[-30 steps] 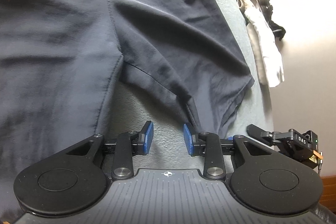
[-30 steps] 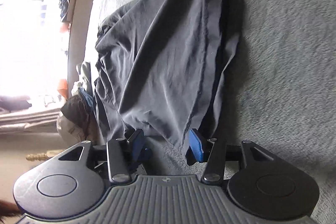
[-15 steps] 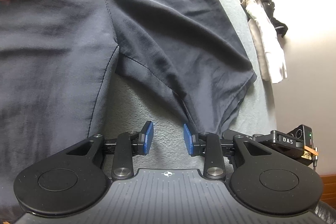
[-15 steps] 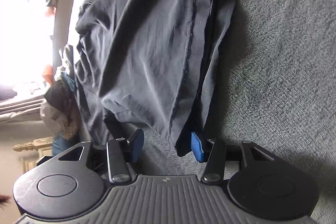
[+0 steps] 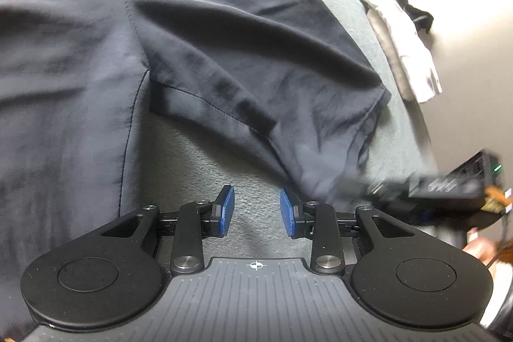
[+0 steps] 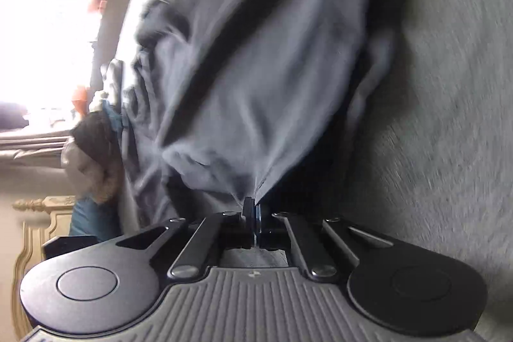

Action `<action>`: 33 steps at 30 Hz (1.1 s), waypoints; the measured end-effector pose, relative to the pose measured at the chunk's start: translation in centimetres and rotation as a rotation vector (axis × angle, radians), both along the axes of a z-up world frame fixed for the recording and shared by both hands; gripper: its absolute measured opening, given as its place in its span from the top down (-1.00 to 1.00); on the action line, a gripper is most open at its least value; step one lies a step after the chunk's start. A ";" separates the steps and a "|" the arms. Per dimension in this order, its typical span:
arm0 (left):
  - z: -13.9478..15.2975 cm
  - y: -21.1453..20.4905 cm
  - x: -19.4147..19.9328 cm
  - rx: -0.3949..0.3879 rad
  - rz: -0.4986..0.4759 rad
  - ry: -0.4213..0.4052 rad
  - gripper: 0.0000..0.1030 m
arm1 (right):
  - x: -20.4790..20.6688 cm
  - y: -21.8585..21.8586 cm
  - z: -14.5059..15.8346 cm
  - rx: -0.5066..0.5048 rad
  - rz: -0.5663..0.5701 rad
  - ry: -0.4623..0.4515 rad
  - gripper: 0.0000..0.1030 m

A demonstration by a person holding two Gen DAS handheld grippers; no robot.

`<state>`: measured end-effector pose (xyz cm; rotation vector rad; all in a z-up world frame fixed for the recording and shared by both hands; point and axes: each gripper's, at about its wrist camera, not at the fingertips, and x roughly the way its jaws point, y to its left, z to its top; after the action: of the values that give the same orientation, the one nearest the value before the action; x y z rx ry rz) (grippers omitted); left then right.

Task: Fold clothes
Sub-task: 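Pull the leg hem with the right gripper across the other leg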

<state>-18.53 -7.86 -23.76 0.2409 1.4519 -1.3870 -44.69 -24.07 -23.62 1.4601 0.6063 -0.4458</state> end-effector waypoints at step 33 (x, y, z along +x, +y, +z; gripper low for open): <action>-1.6 -5.4 -2.9 -0.043 -0.170 -0.079 0.40 | -3.7 -9.8 6.0 -0.437 -0.035 0.441 0.06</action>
<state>-21.38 -13.26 -25.32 0.3954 1.3602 -1.5264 -48.39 -33.88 -17.61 0.9587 0.7739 -0.8824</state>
